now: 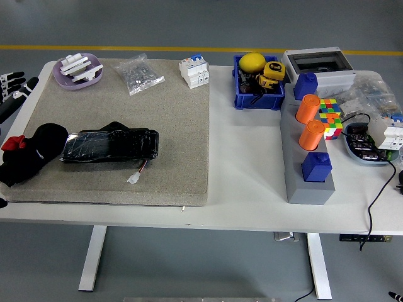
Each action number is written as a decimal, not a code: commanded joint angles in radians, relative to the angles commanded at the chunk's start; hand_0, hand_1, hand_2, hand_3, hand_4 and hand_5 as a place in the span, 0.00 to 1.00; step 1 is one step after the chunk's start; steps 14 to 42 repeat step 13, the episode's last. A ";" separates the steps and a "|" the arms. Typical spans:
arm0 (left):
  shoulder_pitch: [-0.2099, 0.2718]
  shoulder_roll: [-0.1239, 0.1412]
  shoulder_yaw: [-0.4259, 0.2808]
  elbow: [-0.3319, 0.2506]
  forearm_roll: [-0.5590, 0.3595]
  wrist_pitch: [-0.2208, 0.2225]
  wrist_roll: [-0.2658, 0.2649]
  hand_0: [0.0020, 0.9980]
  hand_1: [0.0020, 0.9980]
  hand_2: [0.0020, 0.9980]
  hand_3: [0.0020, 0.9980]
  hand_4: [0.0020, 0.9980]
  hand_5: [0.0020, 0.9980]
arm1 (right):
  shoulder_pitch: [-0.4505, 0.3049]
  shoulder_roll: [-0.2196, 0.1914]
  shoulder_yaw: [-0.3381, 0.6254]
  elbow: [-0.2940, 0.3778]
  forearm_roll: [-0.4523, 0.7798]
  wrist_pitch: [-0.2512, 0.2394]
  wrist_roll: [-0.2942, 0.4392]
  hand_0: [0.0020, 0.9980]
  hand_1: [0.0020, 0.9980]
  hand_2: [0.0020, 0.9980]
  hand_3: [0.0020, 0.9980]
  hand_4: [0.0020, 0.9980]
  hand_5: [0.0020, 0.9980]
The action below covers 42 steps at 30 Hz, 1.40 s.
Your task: Pick the rag up,wipe the panel,place it on the desk
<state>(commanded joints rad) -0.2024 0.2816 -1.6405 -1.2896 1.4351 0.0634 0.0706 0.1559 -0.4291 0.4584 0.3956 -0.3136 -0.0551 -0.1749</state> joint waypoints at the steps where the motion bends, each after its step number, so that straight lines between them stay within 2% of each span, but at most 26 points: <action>1: 0.000 0.000 0.000 -0.001 0.000 0.000 0.000 0.81 0.86 0.81 0.78 1.00 0.58 | 0.001 0.000 0.001 0.000 0.000 0.000 0.000 0.74 0.54 0.66 0.63 1.00 0.61; 9: 0.005 -0.009 0.005 -0.004 0.000 0.001 -0.001 0.81 0.86 0.81 0.78 1.00 0.58 | 0.002 0.007 -0.004 -0.003 0.004 -0.001 0.001 0.74 0.54 0.66 0.63 1.00 0.61; 42: 0.007 -0.009 0.008 -0.003 -0.003 0.000 -0.002 0.81 0.86 0.81 0.78 1.00 0.58 | 0.005 0.008 -0.004 -0.002 0.002 -0.003 0.001 0.74 0.54 0.66 0.63 1.00 0.61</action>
